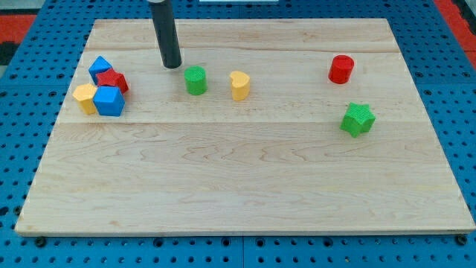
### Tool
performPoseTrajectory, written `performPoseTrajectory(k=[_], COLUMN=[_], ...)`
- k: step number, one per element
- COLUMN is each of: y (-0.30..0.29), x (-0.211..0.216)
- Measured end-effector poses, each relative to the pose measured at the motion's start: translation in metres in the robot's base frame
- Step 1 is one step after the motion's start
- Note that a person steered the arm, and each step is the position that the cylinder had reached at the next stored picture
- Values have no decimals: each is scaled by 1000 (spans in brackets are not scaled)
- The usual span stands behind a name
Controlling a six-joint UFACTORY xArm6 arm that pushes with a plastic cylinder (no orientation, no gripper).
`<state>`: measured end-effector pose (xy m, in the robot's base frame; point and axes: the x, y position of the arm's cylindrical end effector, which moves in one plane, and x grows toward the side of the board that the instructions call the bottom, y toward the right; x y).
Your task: Push the yellow heart into group of blocks
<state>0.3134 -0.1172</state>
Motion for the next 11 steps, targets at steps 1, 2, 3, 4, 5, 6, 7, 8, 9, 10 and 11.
performPoseTrajectory(k=[1, 2, 3, 4, 5, 6, 7, 8, 9, 10, 11], y=[11, 42, 98, 90, 24, -17, 63, 136, 176, 134, 43], x=[-5, -1, 4, 25, 35, 35, 29, 24, 52, 70, 65])
